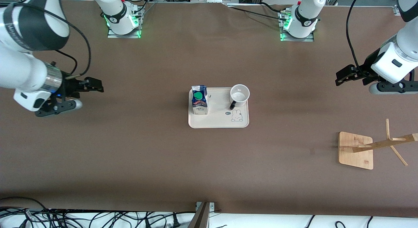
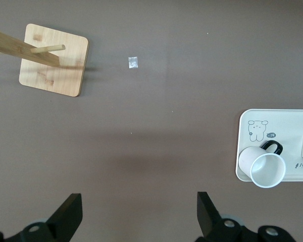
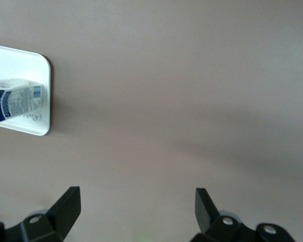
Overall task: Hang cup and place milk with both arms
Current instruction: 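Move the right gripper toward the milk carton on the white tray, then lower the right gripper and grasp the blue milk carton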
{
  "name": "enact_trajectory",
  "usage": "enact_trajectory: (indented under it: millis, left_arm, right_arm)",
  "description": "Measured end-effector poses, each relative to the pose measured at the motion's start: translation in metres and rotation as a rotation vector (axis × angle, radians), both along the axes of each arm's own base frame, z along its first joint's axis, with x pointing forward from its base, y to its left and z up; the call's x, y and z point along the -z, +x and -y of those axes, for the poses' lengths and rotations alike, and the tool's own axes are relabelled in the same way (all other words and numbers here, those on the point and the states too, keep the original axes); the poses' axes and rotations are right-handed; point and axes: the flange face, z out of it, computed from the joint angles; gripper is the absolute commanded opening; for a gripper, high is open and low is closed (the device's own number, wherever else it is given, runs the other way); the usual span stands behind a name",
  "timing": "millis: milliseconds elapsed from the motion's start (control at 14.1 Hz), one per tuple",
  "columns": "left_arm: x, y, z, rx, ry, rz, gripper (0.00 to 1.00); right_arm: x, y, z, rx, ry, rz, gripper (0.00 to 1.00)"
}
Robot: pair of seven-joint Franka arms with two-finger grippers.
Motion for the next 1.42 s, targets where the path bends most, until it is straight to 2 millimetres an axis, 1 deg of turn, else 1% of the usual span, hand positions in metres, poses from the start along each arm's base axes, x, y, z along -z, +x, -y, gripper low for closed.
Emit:
enact_trajectory:
  millis: [142, 355, 426, 497, 568, 781, 923, 1137, 1421]
  left_arm:
    - [0.001, 0.002, 0.0, 0.0, 0.0, -0.002, 1.0]
    - [0.002, 0.003, 0.001, 0.001, 0.001, -0.003, 1.0]
    - [0.002, 0.003, 0.001, 0.001, 0.001, -0.003, 1.0]
    - [0.002, 0.003, 0.001, 0.001, 0.001, -0.003, 1.0]
    - [0.002, 0.003, 0.001, 0.001, 0.001, -0.004, 1.0]
    - [0.001, 0.002, 0.003, 0.004, 0.001, -0.007, 1.0]
    - [0.001, 0.002, 0.003, 0.005, 0.001, -0.01, 1.0]
    - [0.001, 0.001, 0.003, 0.005, 0.001, -0.01, 1.0]
    - [0.0, 0.001, 0.003, 0.005, 0.001, -0.009, 1.0]
  right_arm:
    - [0.004, 0.0, -0.029, 0.019, 0.065, 0.004, 1.0]
    - [0.007, 0.003, -0.059, 0.088, 0.128, 0.015, 1.0]
    - [0.008, 0.001, -0.073, 0.106, 0.128, 0.019, 1.0]
    - [0.009, -0.002, -0.09, 0.116, 0.126, 0.023, 1.0]
    - [0.011, -0.007, -0.112, 0.122, 0.124, 0.029, 1.0]
    - [0.021, -0.026, -0.185, 0.178, 0.113, 0.043, 1.0]
    - [0.031, -0.037, -0.219, 0.185, 0.106, 0.051, 1.0]
    - [0.045, -0.046, -0.251, 0.175, 0.108, 0.063, 1.0]
    - [0.059, -0.059, -0.289, 0.226, 0.114, 0.078, 1.0]
